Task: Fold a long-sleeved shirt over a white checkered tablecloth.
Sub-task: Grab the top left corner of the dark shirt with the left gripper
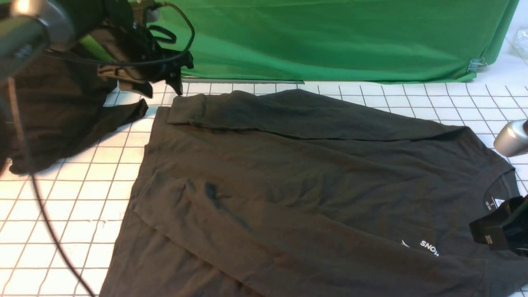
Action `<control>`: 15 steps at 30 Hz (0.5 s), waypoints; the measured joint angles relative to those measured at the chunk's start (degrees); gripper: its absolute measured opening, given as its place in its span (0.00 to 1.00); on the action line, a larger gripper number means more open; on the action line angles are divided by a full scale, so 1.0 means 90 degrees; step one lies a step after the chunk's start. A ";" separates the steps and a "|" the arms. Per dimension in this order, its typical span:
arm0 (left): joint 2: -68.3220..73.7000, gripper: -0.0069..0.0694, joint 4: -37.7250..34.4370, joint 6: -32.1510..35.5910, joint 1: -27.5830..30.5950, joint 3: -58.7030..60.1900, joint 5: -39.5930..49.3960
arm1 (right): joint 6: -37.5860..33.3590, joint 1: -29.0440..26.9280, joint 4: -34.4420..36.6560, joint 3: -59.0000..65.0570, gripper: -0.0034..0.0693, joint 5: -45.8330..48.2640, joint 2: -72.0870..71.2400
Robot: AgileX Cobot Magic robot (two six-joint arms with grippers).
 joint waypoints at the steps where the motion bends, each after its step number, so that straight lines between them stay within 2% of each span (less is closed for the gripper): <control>1: 0.0000 0.67 0.0001 0.0000 0.0000 -0.0026 0.0000 | 0.0000 0.0000 0.0000 0.0000 0.18 0.0008 0.0000; 7: 0.0915 0.67 0.0001 -0.0071 0.0020 -0.0376 -0.0296 | 0.0000 0.0000 0.0000 0.0000 0.19 0.0090 0.0000; 12: 0.1044 0.65 -0.0109 -0.0073 0.0026 -0.0417 -0.0505 | 0.0000 0.0000 0.0000 0.0000 0.19 0.0118 0.0000; 14: 0.1052 0.60 -0.0109 -0.0073 0.0026 -0.0424 -0.0515 | 0.0000 0.0000 0.0000 0.0000 0.19 0.0124 0.0000; 15: 0.1052 0.52 -0.0109 -0.0040 0.0026 -0.0424 -0.0520 | 0.0000 0.0000 0.0000 0.0000 0.19 0.0123 0.0000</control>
